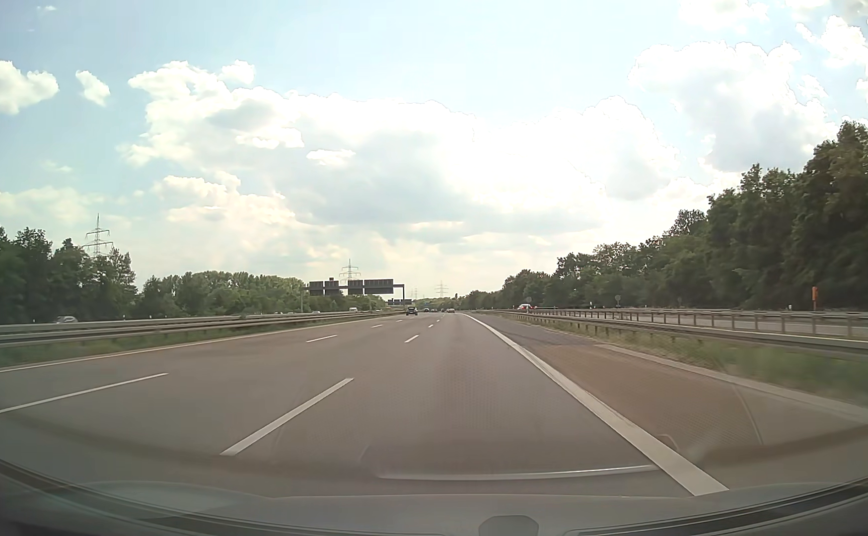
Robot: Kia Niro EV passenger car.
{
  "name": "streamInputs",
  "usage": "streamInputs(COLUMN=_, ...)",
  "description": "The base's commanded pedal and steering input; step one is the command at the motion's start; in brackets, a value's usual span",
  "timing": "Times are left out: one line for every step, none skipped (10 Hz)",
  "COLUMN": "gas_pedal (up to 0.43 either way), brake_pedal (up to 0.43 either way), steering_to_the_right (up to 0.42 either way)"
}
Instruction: Follow the waypoints while adhering to traffic rules and regulations
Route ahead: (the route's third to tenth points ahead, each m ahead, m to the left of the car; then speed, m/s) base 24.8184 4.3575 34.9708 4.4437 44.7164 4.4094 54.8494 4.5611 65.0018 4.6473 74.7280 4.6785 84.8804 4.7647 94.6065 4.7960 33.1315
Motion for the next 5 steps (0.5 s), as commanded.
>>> streamInputs(gas_pedal=0.240, brake_pedal=0.030, steering_to_the_right=-0.005)
streamInputs(gas_pedal=0.240, brake_pedal=0.030, steering_to_the_right=-0.005)
streamInputs(gas_pedal=0.240, brake_pedal=0.030, steering_to_the_right=-0.004)
streamInputs(gas_pedal=0.240, brake_pedal=0.030, steering_to_the_right=-0.003)
streamInputs(gas_pedal=0.240, brake_pedal=0.030, steering_to_the_right=-0.003)
